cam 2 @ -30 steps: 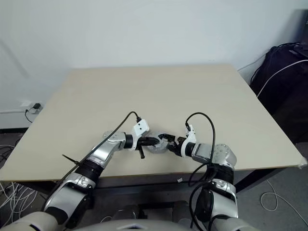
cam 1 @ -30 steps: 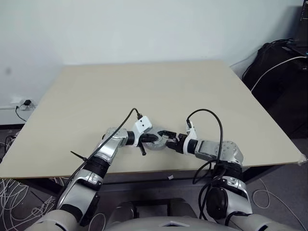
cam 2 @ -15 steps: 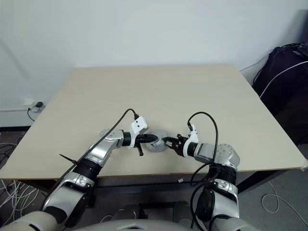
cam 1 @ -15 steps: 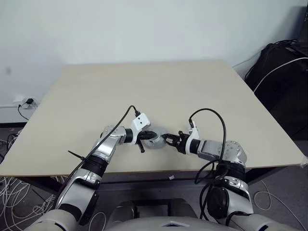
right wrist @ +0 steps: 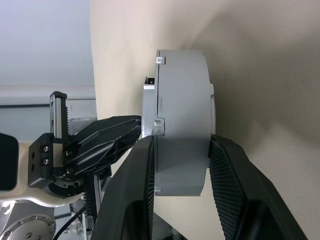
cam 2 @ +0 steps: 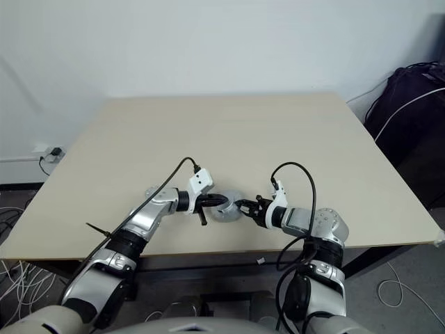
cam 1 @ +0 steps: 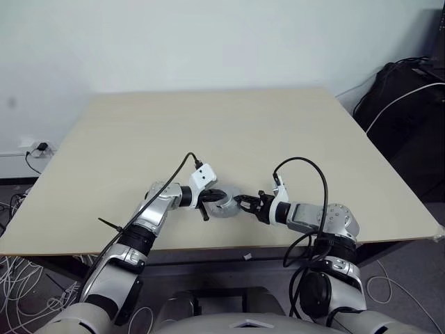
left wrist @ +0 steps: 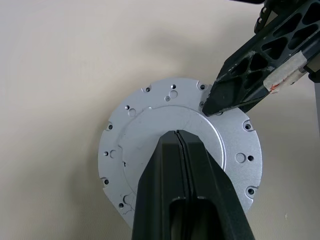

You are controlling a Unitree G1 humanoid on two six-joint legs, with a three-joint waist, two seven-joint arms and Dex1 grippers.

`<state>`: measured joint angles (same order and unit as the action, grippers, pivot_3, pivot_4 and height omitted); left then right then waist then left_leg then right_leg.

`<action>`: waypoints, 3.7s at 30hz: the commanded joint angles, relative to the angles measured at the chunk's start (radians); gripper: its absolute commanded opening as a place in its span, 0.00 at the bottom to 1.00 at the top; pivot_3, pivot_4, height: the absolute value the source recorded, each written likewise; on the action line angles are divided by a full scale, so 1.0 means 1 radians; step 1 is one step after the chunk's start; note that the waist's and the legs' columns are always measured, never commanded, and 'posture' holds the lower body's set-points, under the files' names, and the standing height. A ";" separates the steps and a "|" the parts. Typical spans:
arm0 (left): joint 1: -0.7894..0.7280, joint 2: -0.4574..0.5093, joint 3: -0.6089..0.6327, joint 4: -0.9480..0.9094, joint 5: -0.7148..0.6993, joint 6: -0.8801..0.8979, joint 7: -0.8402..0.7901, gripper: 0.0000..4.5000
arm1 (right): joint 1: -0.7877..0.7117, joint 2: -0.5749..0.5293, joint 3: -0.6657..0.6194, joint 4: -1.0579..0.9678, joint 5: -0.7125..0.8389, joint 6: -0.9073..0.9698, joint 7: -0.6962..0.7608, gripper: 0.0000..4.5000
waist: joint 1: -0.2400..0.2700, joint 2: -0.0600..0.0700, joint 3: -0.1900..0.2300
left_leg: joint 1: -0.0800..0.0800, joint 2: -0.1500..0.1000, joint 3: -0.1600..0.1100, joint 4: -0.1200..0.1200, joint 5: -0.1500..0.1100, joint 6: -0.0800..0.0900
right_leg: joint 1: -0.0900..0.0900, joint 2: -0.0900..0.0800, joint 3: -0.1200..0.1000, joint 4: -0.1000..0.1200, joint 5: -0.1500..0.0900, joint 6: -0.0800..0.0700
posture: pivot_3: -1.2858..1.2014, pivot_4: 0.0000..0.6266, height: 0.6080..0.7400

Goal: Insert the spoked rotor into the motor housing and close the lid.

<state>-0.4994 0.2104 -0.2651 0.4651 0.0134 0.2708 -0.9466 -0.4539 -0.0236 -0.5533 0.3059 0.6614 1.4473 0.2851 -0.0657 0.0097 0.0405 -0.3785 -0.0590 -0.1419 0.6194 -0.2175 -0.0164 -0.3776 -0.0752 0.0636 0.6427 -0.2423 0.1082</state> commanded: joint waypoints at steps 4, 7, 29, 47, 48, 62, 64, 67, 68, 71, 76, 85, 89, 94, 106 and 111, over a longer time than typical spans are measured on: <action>0.074 -0.092 0.211 -0.157 -0.226 0.163 0.122 0.00 | -0.062 0.021 -0.008 -0.030 0.094 -0.041 0.074 0.28 | -0.004 0.000 0.001 | -0.002 0.000 0.000 0.000 0.000 0.000 | -0.002 0.000 0.000 0.000 0.000 0.000 | 0.52 0.00 1.00; 0.177 -0.117 0.344 -0.329 -0.368 0.280 0.203 0.00 | -0.073 0.024 -0.030 -0.023 0.104 -0.071 0.063 0.28 | -0.009 0.000 0.001 | -0.003 0.001 0.000 0.000 0.000 0.000 | -0.004 0.000 0.001 0.001 0.000 0.000 | 0.52 0.00 1.00; 0.449 -0.234 0.765 -0.400 -1.116 0.735 0.521 0.87 | -0.178 0.102 -0.020 -0.111 0.228 -0.011 -0.004 0.28 | -0.002 0.000 0.002 | -0.003 0.001 0.000 0.000 -0.001 -0.001 | -0.005 0.000 0.000 0.000 -0.002 -0.004 | 0.52 0.00 1.00; 0.438 -0.239 0.709 -0.350 -1.302 0.795 0.514 1.00 | -0.163 0.123 -0.001 -0.149 0.261 0.054 -0.057 0.28 | -0.001 0.000 0.002 | -0.004 0.001 0.001 -0.002 -0.001 -0.001 | -0.006 -0.001 0.000 0.000 -0.005 -0.010 | 0.52 0.00 1.00; 0.429 -0.239 0.705 -0.340 -1.299 0.790 0.513 1.00 | -0.163 0.123 0.000 -0.151 0.263 0.060 -0.057 0.28 | -0.001 0.000 0.002 | -0.004 0.001 0.001 -0.002 -0.001 -0.001 | -0.006 -0.001 0.000 0.000 -0.005 -0.010 | 0.52 0.00 1.00; 0.408 -0.251 0.689 -0.336 -1.311 0.736 0.515 1.00 | -0.121 0.157 -0.006 -0.217 0.257 0.160 -0.068 0.28 | 0.000 0.000 0.002 | -0.004 0.001 0.002 -0.004 -0.001 -0.001 | -0.008 -0.001 0.001 -0.001 -0.006 -0.011 | 0.52 0.00 1.00; 0.409 -0.254 0.692 -0.344 -1.319 0.732 0.526 0.91 | -0.122 0.154 -0.007 -0.213 0.253 0.157 -0.069 0.28 | 0.000 0.000 0.002 | -0.004 0.001 0.002 -0.004 -0.001 -0.001 | -0.008 -0.001 0.001 -0.001 -0.006 -0.011 | 0.52 0.00 1.00; 0.407 -0.246 0.696 -0.333 -1.322 0.728 0.524 0.72 | -0.122 0.150 -0.005 -0.204 0.246 0.151 -0.071 0.28 | 0.000 0.000 0.002 | -0.004 0.001 0.002 -0.004 -0.001 -0.001 | -0.008 -0.001 0.001 -0.001 -0.006 -0.011 | 0.52 0.00 1.00; 0.406 -0.243 0.697 -0.327 -1.323 0.728 0.521 0.65 | -0.121 0.150 -0.005 -0.202 0.245 0.149 -0.073 0.28 | -0.001 0.000 0.002 | -0.004 0.001 0.002 -0.004 -0.001 -0.001 | -0.008 -0.001 0.001 -0.001 -0.006 -0.011 | 0.52 0.00 1.00; 0.402 -0.230 0.694 -0.305 -1.322 0.725 0.507 0.49 | -0.120 0.149 -0.004 -0.196 0.232 0.144 -0.081 0.28 | -0.002 0.000 0.002 | -0.005 0.001 0.002 -0.004 -0.001 -0.001 | -0.008 -0.001 0.001 -0.001 -0.006 -0.011 | 0.52 0.00 1.00; 0.407 -0.221 0.683 -0.292 -1.318 0.725 0.485 0.49 | -0.118 0.147 0.000 -0.192 0.223 0.139 -0.083 0.28 | -0.001 -0.001 0.002 | -0.005 0.001 0.002 -0.004 -0.001 -0.001 | -0.009 -0.001 0.001 -0.001 -0.006 -0.011 | 0.52 0.00 1.00; 0.426 -0.234 0.675 -0.321 -1.331 0.726 0.492 0.48 | -0.119 0.136 -0.033 -0.170 0.226 0.108 -0.087 0.55 | -0.001 -0.001 0.002 | -0.005 0.001 0.002 -0.004 -0.001 -0.001 | -0.009 -0.001 0.001 -0.001 -0.006 -0.011 | 0.52 0.00 1.00; 0.426 -0.244 0.674 -0.345 -1.346 0.722 0.523 0.48 | -0.112 0.117 -0.023 -0.152 0.181 0.051 -0.124 0.83 | 0.000 -0.001 0.002 | -0.006 0.001 0.002 -0.004 -0.001 -0.001 | -0.011 -0.001 0.001 -0.001 -0.006 -0.011 | 0.52 0.00 1.00; 0.423 -0.258 0.690 -0.381 -1.321 0.661 0.583 0.48 | -0.094 0.082 -0.003 -0.101 0.121 -0.036 -0.151 1.00 | 0.001 -0.001 0.002 | -0.007 0.001 0.003 -0.004 -0.001 -0.001 | -0.013 -0.001 0.002 -0.001 -0.006 -0.011 | 0.52 0.00 1.00; 0.272 -0.298 0.808 -0.274 -1.124 0.234 0.773 0.48 | -0.077 0.056 0.015 -0.097 0.115 -0.062 -0.146 1.00 | 0.009 -0.002 0.003 | -0.010 0.001 0.004 -0.003 -0.001 -0.001 | -0.014 0.000 0.003 -0.002 0.001 -0.010 | 0.52 0.00 1.00; 0.213 -0.293 0.862 -0.187 -1.106 0.126 0.820 0.48 | -0.078 0.056 0.025 -0.095 0.117 -0.068 -0.141 1.00 | 0.009 -0.003 0.004 | -0.014 0.000 0.003 -0.002 -0.001 -0.001 | -0.016 0.000 0.003 -0.002 0.002 -0.009 | 0.52 0.00 1.00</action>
<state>-0.2395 -0.0766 0.5820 0.2944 -1.0878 0.4385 -0.1246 -0.5222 0.0327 -0.5363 0.2285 0.7579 1.3941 0.1322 -0.0566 0.0064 0.0443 -0.3924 -0.0589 -0.1393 0.6177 -0.2183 -0.0174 -0.3935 -0.0754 0.0660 0.6405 -0.2401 0.0986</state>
